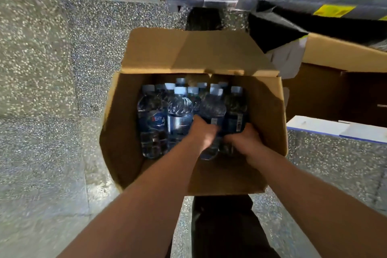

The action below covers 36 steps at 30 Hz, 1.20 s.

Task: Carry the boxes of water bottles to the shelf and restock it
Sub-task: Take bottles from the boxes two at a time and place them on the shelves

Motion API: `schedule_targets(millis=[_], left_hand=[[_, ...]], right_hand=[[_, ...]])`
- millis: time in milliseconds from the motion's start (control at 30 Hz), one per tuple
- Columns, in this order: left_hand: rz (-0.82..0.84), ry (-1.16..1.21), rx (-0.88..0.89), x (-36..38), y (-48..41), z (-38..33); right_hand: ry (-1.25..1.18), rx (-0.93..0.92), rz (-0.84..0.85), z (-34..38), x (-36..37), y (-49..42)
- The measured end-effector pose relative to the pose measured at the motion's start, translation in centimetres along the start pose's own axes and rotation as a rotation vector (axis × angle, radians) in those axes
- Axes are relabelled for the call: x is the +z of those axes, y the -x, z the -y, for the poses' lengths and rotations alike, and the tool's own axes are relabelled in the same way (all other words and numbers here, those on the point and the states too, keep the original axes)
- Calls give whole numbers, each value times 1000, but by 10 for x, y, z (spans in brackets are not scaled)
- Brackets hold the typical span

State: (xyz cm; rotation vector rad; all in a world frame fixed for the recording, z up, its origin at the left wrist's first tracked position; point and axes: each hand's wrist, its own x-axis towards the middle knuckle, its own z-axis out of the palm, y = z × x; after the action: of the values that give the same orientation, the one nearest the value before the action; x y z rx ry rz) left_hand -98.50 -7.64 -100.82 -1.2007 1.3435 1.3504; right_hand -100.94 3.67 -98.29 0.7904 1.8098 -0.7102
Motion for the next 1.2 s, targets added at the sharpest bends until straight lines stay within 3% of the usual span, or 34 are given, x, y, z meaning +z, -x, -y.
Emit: schedule_targets(millis=[300, 600, 733, 1000, 1200], left_hand=[[-72, -107, 44, 2, -1, 0], [-79, 114, 60, 4, 9, -3], [-40, 164, 63, -16, 29, -5], [-85, 204, 104, -53, 93, -10], [-68, 285, 171, -66, 151, -14]], right_hand=[[-14, 83, -6, -2, -1, -21], [-156, 60, 3, 1, 3, -18], [-315, 45, 92, 6, 5, -17], [-220, 67, 317, 14, -10, 41], [-318, -105, 389, 32, -35, 110]])
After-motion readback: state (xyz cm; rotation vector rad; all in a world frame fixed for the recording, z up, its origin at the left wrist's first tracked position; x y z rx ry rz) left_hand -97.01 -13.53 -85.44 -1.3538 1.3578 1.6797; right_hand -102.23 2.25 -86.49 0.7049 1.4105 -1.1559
